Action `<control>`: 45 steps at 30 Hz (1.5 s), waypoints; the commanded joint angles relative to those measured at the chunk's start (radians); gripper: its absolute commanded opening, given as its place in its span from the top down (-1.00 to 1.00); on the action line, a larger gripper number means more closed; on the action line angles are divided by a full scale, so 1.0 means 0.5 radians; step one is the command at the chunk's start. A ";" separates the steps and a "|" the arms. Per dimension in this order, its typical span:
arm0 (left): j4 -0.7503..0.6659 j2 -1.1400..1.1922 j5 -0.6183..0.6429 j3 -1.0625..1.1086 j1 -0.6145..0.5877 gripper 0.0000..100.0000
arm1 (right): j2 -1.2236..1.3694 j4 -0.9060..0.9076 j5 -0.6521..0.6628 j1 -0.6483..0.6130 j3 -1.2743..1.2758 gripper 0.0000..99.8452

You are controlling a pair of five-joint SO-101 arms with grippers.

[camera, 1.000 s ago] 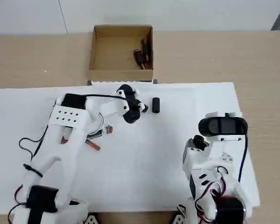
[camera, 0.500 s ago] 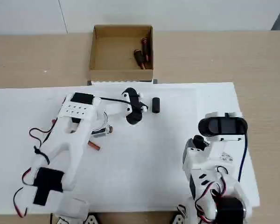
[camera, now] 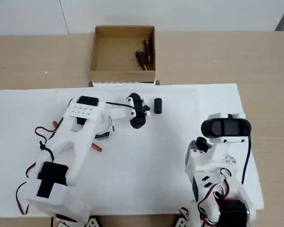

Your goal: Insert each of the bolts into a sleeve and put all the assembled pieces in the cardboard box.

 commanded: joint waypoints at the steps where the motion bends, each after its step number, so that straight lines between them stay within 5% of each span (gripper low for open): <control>1: -0.074 0.037 -0.015 -0.112 -0.006 0.99 | -0.014 -0.035 0.028 0.002 -0.006 0.99; 10: 0.638 0.034 0.012 -0.671 0.058 0.99 | -0.014 -0.032 0.025 -0.002 -0.169 0.99; 17: 1.034 -0.218 0.261 -1.039 0.169 0.99 | -0.014 0.081 0.025 -0.005 -0.310 0.99; 22: 1.028 -0.562 0.522 -1.042 0.292 0.99 | -0.014 0.167 0.025 -0.005 -0.420 0.99; 27: 1.043 -0.770 1.188 -1.051 0.470 0.99 | -0.014 0.265 0.028 -0.005 -0.479 0.99; 33: 1.007 -1.102 1.304 -1.005 0.620 0.99 | -0.017 0.308 0.086 -0.176 -0.479 0.99; 39: 0.626 -1.553 1.765 -0.671 0.617 0.99 | -0.017 0.173 0.129 -0.272 -0.433 0.99; 45: 0.083 -2.185 2.016 0.137 0.617 0.99 | -0.017 -0.133 0.196 -0.275 -0.169 0.99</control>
